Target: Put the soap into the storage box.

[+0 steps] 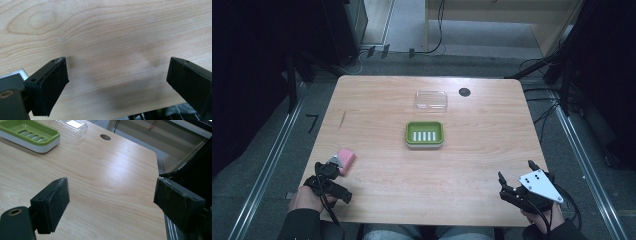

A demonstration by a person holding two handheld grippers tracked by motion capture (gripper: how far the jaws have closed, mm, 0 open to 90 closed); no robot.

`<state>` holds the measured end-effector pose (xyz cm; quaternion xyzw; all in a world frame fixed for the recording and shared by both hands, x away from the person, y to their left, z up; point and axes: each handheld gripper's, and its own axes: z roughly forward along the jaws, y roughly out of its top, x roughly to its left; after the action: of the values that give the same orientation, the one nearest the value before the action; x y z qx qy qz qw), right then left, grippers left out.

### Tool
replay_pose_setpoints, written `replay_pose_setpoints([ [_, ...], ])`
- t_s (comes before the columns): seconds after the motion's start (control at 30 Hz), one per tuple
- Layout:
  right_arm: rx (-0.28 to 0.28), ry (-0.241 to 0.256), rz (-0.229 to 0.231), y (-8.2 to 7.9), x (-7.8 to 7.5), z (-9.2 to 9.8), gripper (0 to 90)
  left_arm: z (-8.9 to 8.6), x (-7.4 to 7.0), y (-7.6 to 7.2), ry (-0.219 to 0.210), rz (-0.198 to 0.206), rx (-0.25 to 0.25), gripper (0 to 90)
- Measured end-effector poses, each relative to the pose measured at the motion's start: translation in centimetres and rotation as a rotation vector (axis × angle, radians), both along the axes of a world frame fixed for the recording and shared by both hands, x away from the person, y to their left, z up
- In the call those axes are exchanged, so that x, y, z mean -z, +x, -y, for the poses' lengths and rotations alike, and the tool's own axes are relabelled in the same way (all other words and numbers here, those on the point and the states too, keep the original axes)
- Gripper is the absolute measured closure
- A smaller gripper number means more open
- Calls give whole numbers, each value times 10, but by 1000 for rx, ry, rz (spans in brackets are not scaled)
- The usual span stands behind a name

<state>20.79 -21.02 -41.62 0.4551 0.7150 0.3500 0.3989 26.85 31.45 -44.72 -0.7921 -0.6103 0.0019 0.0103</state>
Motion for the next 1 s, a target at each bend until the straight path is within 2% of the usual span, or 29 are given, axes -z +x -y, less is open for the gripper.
replay_pose_setpoints([
  [0.23,4,-2,-5,0,0,0,139,1,-1,2,7,-3,19,39],
  [0.6,1,-4,-3,1,0,-2,139,-3,-1,5,-5,2,20,36],
  [0.67,-1,-1,-2,1,0,-2,139,-3,-2,6,-7,13,17,36],
  [1.0,-1,-1,-3,1,0,-2,139,-4,-1,13,-10,6,25,36],
])
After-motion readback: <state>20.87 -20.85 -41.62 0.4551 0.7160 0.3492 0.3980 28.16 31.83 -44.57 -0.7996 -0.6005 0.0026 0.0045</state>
